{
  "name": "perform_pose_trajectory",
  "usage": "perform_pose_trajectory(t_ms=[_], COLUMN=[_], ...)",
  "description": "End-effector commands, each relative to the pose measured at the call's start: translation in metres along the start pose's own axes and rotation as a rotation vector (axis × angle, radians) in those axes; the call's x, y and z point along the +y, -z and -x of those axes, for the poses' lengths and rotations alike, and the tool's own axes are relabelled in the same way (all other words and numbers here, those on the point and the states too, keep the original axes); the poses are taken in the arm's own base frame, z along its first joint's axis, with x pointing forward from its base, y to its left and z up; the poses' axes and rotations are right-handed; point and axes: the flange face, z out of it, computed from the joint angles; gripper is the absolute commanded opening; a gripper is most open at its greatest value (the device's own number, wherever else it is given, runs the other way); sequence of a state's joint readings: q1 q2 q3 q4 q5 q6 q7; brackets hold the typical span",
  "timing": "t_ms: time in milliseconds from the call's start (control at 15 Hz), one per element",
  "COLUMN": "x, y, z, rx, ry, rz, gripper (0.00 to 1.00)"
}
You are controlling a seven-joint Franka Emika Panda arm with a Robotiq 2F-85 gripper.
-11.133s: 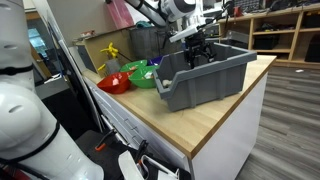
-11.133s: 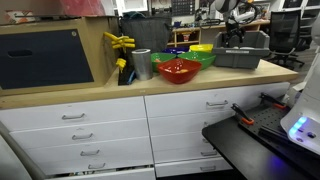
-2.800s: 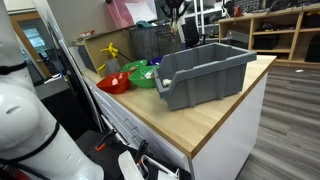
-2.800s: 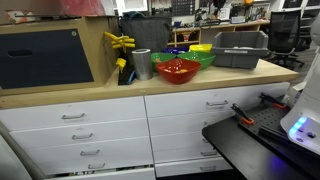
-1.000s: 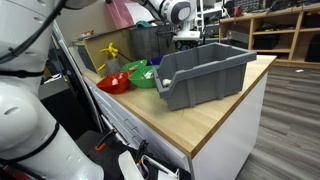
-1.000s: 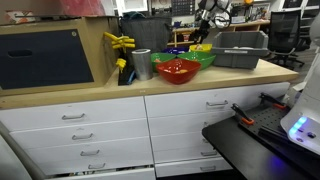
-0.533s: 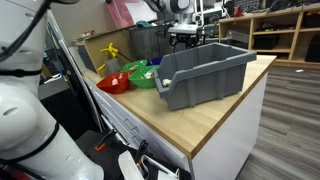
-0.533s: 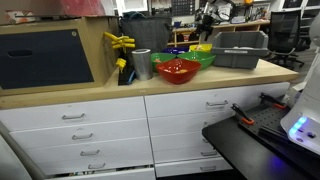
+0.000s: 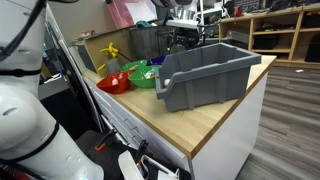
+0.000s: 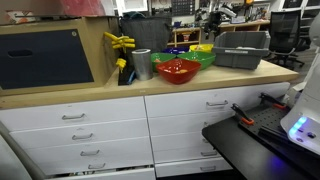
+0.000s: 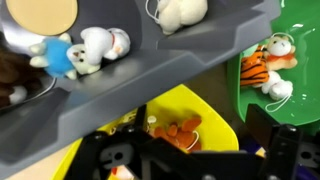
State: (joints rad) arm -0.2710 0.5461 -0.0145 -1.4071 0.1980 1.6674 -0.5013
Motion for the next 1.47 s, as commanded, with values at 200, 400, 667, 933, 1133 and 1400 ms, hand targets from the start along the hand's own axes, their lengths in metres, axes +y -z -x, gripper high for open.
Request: perform_pose_trajectory(t_ms=[200,400,667,933,1133,1400], x=[-0.009,-0.012,-0.014,-0.019,-0.027,-0.041], y=[0.012,0.009,0.006,0.032,0.067,0.104], z=[0.021,0.027,0.030,0.026,0.023,0.034], rx=[-0.205,-0.283,-0.358,-0.234,-0.074,0.092], ry=[0.013,0.011,0.014,0.044,0.095,0.061], rz=[-0.063,-0.101,-0.141,-0.128,-0.100,-0.023], gripper=[1.00,1.00,1.00,1.00,1.00,1.00])
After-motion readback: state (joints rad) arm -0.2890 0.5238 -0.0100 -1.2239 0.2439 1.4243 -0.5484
